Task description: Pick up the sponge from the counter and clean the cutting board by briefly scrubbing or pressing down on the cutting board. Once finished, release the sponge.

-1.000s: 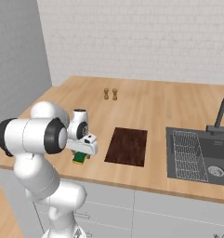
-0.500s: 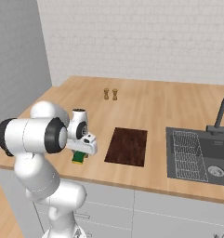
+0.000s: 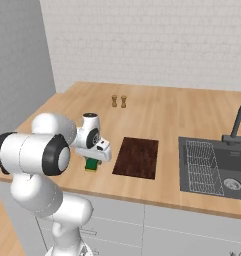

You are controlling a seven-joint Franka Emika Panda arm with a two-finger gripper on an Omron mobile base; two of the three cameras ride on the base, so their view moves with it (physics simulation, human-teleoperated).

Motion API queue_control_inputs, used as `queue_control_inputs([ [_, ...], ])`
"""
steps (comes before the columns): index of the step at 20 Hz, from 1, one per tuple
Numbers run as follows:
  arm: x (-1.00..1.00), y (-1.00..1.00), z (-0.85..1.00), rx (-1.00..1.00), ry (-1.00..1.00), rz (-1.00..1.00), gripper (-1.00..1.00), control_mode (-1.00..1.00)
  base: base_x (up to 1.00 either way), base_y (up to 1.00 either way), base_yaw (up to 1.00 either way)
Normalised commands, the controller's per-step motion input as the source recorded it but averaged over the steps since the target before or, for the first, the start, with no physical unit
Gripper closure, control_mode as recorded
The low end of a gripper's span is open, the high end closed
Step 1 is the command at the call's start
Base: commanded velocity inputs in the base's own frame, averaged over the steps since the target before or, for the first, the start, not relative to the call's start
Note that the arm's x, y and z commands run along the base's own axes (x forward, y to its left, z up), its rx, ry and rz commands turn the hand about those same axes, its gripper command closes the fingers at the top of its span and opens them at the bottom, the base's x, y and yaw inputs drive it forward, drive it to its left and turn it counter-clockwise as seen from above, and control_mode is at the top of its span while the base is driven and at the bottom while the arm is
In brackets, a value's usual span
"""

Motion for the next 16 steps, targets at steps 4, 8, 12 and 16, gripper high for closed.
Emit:
queue_control_inputs([
  [4,0.09,0.05,0.02,0.0,-0.05,-0.01,1.0,-1.0,0.0,0.0,0.0],
  [8,0.05,-0.14,0.17,0.0,0.0,-0.02,1.0,-1.0,0.0,0.0,0.0],
  [12,0.44,-0.47,0.78,-0.02,-0.01,-0.1,1.0,-1.0,0.0,0.0,0.0],
  [16,0.75,-0.5,0.6,-0.03,0.0,-0.1,1.0,-1.0,0.0,0.0,0.0],
])
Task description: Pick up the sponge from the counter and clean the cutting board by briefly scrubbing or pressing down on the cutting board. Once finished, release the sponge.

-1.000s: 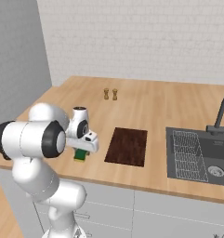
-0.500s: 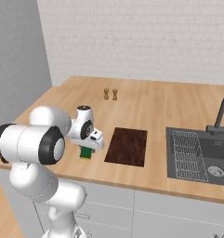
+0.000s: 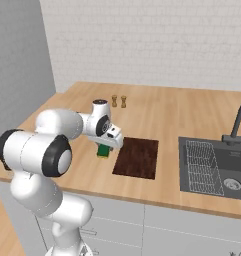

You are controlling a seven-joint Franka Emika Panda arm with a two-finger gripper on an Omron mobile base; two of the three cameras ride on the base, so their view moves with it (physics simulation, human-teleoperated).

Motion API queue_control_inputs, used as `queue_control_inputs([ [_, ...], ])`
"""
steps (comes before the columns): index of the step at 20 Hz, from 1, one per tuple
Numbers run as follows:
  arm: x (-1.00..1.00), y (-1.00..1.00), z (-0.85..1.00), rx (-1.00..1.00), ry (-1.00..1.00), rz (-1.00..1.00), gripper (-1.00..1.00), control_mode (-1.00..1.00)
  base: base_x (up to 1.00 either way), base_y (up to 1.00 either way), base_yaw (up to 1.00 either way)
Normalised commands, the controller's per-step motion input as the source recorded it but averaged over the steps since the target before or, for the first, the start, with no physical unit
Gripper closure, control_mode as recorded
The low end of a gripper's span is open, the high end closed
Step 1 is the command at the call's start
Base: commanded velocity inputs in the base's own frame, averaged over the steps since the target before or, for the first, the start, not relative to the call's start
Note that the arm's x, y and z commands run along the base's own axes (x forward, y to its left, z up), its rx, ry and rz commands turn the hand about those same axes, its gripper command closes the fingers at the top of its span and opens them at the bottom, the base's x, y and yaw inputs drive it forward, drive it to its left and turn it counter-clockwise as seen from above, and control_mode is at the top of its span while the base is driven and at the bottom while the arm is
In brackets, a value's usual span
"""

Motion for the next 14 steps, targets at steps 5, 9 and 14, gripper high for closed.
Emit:
queue_control_inputs([
  [5,0.88,-0.57,0.32,0.0,0.0,-0.1,1.0,-1.0,0.0,0.0,0.0],
  [9,0.73,-0.67,0.1,0.0,0.0,-0.1,1.0,-1.0,0.0,0.0,0.0],
  [14,0.56,-0.4,-0.02,0.0,0.0,-0.06,1.0,-1.0,0.0,0.0,0.0],
])
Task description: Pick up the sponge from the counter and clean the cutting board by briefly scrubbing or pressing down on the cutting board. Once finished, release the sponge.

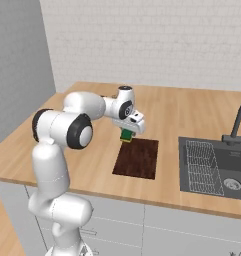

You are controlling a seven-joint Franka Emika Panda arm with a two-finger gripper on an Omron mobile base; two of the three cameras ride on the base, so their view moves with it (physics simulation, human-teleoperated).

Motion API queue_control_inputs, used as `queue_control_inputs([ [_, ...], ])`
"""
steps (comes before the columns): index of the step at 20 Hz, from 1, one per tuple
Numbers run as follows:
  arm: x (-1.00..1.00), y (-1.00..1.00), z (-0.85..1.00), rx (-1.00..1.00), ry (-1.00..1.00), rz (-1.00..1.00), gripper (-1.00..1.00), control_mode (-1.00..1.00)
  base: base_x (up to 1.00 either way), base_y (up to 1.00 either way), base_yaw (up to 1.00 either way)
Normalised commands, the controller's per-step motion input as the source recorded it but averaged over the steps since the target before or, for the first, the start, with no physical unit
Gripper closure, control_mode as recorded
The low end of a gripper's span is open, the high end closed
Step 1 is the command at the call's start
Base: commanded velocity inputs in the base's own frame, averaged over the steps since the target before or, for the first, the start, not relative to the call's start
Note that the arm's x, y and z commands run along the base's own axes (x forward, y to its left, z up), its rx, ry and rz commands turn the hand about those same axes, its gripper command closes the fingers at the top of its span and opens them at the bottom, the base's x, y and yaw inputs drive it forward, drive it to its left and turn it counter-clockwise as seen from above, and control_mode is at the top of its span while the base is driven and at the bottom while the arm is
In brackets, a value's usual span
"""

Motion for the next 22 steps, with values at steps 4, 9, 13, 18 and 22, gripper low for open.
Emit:
queue_control_inputs([
  [4,0.42,0.0,-0.28,0.0,0.0,0.0,1.0,-1.0,0.0,0.0,0.0],
  [9,0.46,0.0,-0.47,0.0,0.0,0.0,1.0,-1.0,0.0,0.0,0.0],
  [13,0.34,0.0,-0.45,0.0,0.01,0.0,1.0,-1.0,0.0,0.0,0.0],
  [18,0.01,-0.09,-0.61,0.0,0.05,0.0,1.0,-1.0,0.0,0.0,0.0],
  [22,-0.02,-0.15,-0.66,0.0,0.1,0.0,1.0,-1.0,0.0,0.0,0.0],
])
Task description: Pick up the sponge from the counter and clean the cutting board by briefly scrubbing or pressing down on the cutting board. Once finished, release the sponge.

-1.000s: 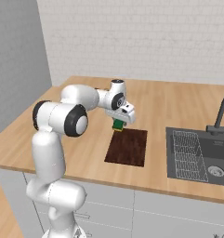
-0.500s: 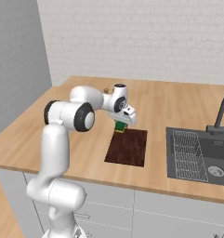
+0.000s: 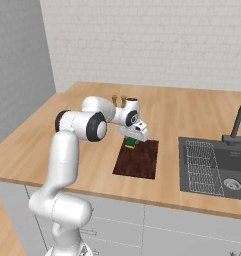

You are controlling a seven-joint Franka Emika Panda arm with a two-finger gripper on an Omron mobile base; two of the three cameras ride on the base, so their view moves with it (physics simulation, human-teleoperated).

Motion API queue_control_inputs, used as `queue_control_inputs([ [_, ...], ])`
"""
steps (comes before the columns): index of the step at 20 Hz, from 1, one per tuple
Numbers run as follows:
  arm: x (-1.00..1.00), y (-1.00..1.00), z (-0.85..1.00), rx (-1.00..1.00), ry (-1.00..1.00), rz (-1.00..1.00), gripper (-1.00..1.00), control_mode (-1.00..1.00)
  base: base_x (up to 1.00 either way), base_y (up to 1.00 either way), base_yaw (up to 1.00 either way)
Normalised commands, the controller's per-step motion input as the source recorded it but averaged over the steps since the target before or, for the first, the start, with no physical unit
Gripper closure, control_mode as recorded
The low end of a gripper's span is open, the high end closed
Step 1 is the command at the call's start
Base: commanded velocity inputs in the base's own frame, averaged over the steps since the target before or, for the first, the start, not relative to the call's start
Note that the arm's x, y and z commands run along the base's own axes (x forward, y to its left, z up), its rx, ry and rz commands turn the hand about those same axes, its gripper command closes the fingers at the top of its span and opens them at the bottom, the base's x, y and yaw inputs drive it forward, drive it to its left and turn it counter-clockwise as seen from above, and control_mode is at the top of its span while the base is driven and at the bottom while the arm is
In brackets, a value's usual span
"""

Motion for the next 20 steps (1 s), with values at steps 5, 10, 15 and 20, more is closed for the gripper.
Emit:
queue_control_inputs([
  [5,0.0,-0.03,-0.53,0.0,0.04,0.0,1.0,-1.0,0.0,0.0,0.0],
  [10,-0.24,-0.04,-0.17,0.0,0.01,0.0,1.0,-1.0,0.0,0.0,0.0],
  [15,-0.71,-0.05,-0.02,0.0,0.0,0.0,1.0,-1.0,0.0,0.0,0.0],
  [20,-0.95,-0.01,-0.28,0.0,0.0,0.0,1.0,-1.0,0.0,0.0,0.0],
])
